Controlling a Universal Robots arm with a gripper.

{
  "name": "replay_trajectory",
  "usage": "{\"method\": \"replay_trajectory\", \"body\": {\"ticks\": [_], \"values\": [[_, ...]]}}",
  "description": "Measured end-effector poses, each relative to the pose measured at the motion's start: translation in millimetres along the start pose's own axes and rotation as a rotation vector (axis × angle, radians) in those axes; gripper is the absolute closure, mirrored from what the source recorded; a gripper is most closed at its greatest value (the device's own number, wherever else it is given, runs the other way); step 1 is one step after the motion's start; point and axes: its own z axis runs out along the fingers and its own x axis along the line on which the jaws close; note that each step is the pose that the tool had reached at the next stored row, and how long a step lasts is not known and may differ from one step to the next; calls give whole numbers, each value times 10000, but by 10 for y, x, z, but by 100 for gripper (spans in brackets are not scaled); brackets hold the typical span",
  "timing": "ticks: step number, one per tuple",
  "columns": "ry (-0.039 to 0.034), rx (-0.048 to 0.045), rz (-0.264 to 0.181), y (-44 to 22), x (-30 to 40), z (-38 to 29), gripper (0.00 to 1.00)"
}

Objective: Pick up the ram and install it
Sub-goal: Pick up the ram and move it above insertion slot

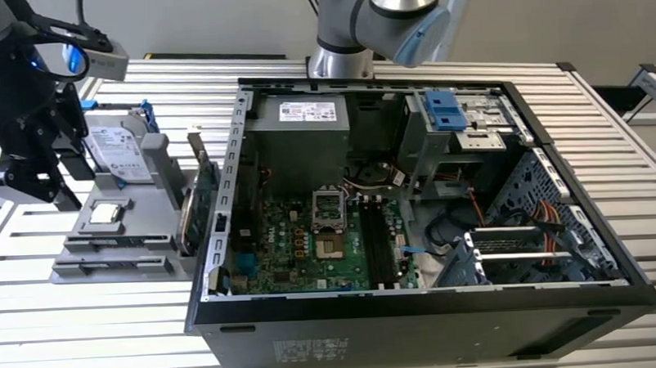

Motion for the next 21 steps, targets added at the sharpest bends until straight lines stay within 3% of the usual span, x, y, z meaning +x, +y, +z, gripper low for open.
{"method": "replay_trajectory", "body": {"ticks": [21], "values": [[350, -2, 1, -1, -29, 135, 0]]}}
